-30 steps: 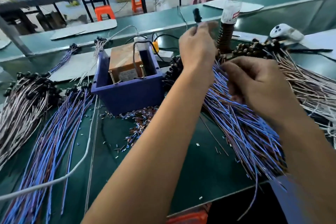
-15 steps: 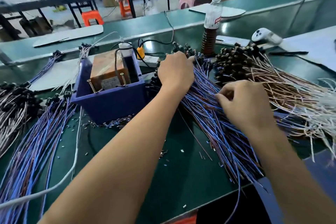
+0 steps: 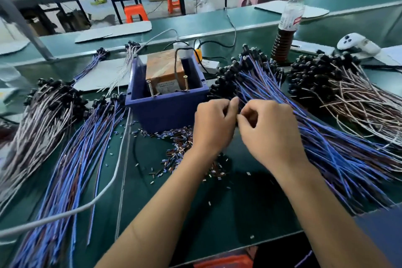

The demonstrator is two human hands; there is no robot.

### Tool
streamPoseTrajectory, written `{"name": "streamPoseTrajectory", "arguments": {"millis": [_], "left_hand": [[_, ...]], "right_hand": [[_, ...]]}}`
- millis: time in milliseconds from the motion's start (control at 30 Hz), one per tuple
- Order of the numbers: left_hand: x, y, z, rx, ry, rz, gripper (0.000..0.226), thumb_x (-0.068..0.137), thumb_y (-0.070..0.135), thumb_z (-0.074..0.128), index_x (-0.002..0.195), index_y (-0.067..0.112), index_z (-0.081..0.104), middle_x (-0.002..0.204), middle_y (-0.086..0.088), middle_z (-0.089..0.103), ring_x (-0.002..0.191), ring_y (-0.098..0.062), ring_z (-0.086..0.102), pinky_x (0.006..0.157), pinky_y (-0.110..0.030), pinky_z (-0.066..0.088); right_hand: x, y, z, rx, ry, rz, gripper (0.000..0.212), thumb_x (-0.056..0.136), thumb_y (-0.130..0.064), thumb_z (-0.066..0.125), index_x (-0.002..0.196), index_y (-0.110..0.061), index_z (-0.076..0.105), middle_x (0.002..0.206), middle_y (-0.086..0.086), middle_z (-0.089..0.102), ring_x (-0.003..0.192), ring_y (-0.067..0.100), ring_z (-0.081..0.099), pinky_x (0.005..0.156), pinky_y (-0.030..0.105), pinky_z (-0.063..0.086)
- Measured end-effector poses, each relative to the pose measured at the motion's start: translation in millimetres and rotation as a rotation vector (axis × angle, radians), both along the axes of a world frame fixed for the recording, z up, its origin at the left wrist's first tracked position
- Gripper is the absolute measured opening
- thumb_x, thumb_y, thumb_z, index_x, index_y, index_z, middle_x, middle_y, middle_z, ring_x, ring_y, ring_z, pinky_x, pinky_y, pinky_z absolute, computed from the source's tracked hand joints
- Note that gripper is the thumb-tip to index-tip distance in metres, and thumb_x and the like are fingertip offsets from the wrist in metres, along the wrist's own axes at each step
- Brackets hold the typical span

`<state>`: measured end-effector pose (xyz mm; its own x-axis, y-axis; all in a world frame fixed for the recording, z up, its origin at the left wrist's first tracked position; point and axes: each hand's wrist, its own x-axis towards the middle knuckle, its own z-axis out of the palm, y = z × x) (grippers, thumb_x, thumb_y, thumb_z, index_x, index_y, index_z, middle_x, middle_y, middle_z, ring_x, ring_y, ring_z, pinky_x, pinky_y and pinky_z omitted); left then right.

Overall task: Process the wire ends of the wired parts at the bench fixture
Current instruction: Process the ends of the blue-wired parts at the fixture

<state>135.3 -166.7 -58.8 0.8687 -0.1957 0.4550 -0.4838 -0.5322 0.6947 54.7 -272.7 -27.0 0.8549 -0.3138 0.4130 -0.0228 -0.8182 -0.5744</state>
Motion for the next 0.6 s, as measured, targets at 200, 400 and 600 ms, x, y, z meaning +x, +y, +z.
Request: {"name": "streamPoseTrajectory", "arguments": {"millis": [200, 400, 600], "left_hand": [[-4, 104, 2, 0.189, -0.108, 0.135, 0.053, 0.099, 0.032, 0.054, 0.052, 0.017, 0.037, 0.046, 0.005, 0.038, 0.048, -0.024, 0.042, 0.052, -0.039, 0.027], [15, 197, 7, 0.572, 0.098, 0.303, 0.037, 0.100, 0.030, 0.056, 0.080, 0.001, 0.067, 0.088, -0.026, 0.068, 0.085, -0.044, 0.064, 0.065, -0.038, 0.034], [37, 234, 8, 0.714, 0.118, 0.531, 0.028, 0.102, 0.034, 0.057, 0.102, 0.009, 0.071, 0.101, -0.019, 0.069, 0.097, -0.042, 0.067, 0.073, -0.040, 0.046]], "right_hand": [[28, 86, -14, -0.014, 0.136, 0.254, 0.023, 0.093, -0.022, 0.068, 0.071, -0.022, 0.059, 0.068, 0.000, 0.065, 0.063, 0.023, 0.062, 0.051, 0.032, 0.043], [52, 169, -16, -0.043, 0.296, 0.461, 0.005, 0.087, -0.019, 0.066, 0.085, -0.014, 0.067, 0.077, 0.009, 0.065, 0.078, 0.041, 0.067, 0.064, 0.041, 0.054], [80, 229, -23, 0.016, 0.445, 0.546, 0.018, 0.084, -0.007, 0.062, 0.078, -0.022, 0.053, 0.075, 0.004, 0.057, 0.082, 0.039, 0.066, 0.063, 0.033, 0.041]]}}
